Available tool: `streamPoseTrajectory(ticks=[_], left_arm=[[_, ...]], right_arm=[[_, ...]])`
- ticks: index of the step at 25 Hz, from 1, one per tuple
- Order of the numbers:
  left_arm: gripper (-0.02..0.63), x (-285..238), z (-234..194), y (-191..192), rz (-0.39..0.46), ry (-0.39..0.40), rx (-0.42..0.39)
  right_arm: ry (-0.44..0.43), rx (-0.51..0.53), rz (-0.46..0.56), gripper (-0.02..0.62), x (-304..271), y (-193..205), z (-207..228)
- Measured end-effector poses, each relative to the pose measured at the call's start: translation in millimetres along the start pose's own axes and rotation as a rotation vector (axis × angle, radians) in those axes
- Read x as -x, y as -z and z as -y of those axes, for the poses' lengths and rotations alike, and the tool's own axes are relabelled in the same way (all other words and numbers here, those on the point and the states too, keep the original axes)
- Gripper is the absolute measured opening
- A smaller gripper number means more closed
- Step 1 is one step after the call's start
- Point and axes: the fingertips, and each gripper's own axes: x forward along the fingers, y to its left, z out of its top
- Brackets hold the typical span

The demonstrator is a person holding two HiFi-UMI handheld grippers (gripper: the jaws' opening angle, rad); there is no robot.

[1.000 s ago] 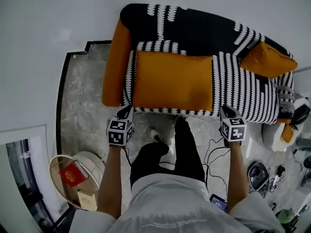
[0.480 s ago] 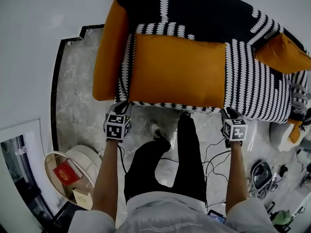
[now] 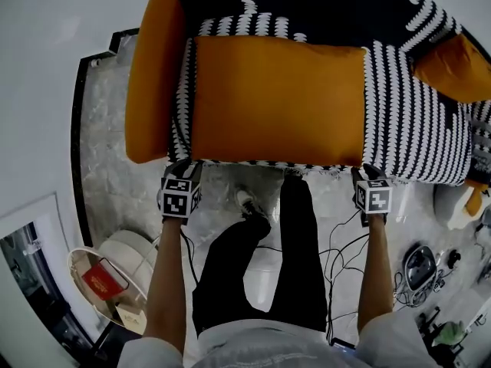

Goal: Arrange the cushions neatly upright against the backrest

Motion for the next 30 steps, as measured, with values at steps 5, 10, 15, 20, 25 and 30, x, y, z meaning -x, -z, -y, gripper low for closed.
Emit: streamPoseTrajectory(ticks=[5,10,15,20,25,30], left_arm=[[0.158,-22,2,2,-0.041,-0.022,-0.092],[0.148,-33,3,-2,-0.064,-0.021,-0.069],[0.090,-33,0,-8,-0.072,-0.017,-0.032],[0.039,-15,-4,-11,-0.083,-0.026,0.058],[0.026,2,-15,-40,-0.053,-0.042,0.127],[0.025,26,-21,-69,-0.037,-0.059,0.168]], right_arm=[[0.021,-0.008,-0.046,0.133,-16,8,11],[0.007,0.018,-0.095,0.121,-20,6,5],[-0.008,0.023,-0.126,0.055,-14,3,2],[-0.008,0.007,-0.132,0.046,9,-8,-3],[-0.016,0.009,-0.112,0.043,40,-40,-4],[-0.079,-0.075,-0.095,0.041,70,-65,-4]])
